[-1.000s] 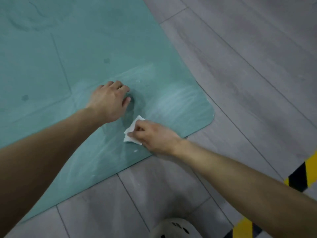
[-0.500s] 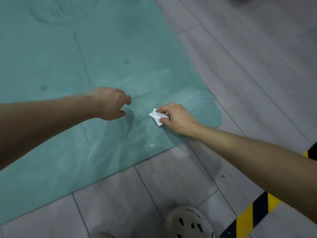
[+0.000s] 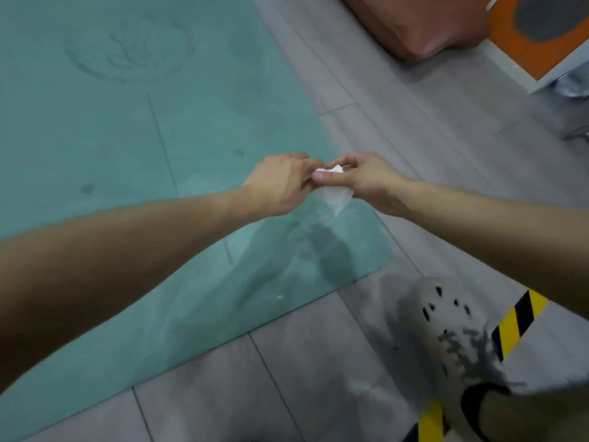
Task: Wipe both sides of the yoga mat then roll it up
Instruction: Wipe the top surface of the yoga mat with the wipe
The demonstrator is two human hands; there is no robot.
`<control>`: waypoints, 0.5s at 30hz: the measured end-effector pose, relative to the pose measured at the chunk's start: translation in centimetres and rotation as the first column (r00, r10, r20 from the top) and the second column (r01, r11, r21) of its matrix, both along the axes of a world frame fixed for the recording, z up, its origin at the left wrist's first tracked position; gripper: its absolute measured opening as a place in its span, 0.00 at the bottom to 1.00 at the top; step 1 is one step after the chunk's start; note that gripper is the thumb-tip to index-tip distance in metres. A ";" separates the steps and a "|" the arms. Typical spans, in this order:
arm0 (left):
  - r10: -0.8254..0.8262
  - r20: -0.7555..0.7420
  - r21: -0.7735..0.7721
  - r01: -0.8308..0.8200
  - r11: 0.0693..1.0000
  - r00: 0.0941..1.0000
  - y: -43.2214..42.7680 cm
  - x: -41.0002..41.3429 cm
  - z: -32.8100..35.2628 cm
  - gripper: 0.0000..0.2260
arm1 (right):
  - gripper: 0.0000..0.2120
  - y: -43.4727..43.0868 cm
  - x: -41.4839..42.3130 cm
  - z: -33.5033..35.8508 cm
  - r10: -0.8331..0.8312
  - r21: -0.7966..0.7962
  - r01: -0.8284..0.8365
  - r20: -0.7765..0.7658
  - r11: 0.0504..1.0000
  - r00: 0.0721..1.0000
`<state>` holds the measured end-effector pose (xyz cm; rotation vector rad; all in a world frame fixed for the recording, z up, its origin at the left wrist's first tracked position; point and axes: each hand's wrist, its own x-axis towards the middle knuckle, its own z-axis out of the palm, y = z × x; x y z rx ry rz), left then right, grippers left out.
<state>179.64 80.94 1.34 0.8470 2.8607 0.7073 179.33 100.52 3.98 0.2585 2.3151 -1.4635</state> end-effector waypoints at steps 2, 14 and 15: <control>0.073 0.021 -0.027 -0.072 0.997 0.997 0.0 -1.9 -0.3 0.11 | 0.21 -0.3 -2.2 -1.3 0.172 0.301 -0.136 -0.096 0.944 0.980; 0.418 0.271 -0.287 -0.341 0.895 0.867 0.2 -7.0 -4.9 0.12 | 0.11 1.1 -13.1 -9.4 0.723 0.385 -0.630 -0.175 0.675 0.668; 0.462 0.253 -0.303 -0.384 0.872 0.850 0.0 -7.0 -4.9 0.12 | 0.09 0.8 -13.9 -9.9 0.744 0.373 -0.656 -0.178 0.656 0.643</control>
